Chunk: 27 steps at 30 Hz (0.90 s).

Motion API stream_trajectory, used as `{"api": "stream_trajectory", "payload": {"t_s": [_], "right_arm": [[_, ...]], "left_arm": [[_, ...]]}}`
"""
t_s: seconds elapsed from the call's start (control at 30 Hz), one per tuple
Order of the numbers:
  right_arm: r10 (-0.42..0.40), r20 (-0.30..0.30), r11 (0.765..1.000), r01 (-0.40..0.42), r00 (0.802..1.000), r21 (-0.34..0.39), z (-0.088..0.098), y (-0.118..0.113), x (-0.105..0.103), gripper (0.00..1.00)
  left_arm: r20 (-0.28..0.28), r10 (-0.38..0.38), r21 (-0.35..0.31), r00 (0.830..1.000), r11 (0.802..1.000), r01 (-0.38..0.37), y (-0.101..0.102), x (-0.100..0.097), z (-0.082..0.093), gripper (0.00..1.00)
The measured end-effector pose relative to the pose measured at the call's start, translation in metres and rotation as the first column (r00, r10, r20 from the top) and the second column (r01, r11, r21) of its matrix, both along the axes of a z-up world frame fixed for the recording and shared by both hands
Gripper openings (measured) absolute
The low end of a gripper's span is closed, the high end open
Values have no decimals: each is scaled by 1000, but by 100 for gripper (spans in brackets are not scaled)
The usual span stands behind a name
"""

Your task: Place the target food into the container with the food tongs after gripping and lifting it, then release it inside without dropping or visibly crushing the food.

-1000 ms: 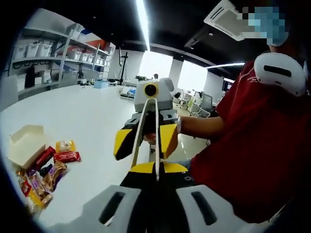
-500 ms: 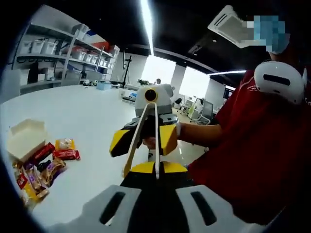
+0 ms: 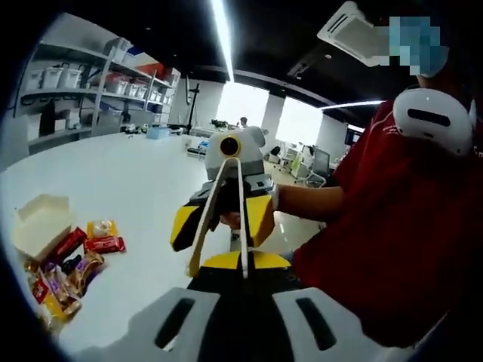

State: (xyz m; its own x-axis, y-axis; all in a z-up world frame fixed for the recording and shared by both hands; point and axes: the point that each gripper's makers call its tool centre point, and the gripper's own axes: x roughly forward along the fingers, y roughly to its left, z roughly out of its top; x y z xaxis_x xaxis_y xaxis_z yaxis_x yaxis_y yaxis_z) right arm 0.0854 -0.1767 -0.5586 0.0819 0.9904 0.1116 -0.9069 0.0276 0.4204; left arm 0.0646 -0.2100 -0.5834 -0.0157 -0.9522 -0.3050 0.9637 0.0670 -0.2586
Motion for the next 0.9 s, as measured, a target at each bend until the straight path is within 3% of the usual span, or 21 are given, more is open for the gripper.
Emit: {"api": "stream_trajectory", "payload": {"t_s": [0.17, 0.27, 0.33, 0.4, 0.47, 0.6, 0.73, 0.9], "right_arm": [[-11, -12, 1000, 11, 1000, 13, 3, -1, 0, 21], [-8, -8, 1000, 8, 1000, 11, 3, 0, -1, 22], [-3, 3, 1000, 3, 1000, 13, 4, 1, -4, 23], [-6, 17, 1000, 6, 1000, 15, 5, 2, -5, 23], [-6, -12, 1000, 6, 1000, 11, 5, 2, -4, 22], [-21, 3, 1000, 21, 1000, 22, 10, 1, -1, 21], [-47, 64, 999, 47, 997, -9, 8, 0, 3, 21], [-56, 76, 998, 58, 995, -23, 5, 2, 7, 21]], "left_arm": [[47, 23, -27, 999, 999, -22, 0, 1, 3, 2], [12, 24, -30, 1000, 999, -23, 0, 0, 3, 1], [-40, 12, -30, 999, 999, -13, 0, -4, 3, 1], [-38, 9, -39, 999, 999, -10, 2, -3, 4, 1], [-31, 6, -43, 1000, 999, -7, 2, -3, 5, 1], [76, 23, -74, 997, 997, -17, 2, 3, 11, 3], [110, 67, -85, 992, 995, -58, 10, 7, 9, 18], [148, 120, -66, 982, 992, -112, 23, 12, -2, 20]]}}
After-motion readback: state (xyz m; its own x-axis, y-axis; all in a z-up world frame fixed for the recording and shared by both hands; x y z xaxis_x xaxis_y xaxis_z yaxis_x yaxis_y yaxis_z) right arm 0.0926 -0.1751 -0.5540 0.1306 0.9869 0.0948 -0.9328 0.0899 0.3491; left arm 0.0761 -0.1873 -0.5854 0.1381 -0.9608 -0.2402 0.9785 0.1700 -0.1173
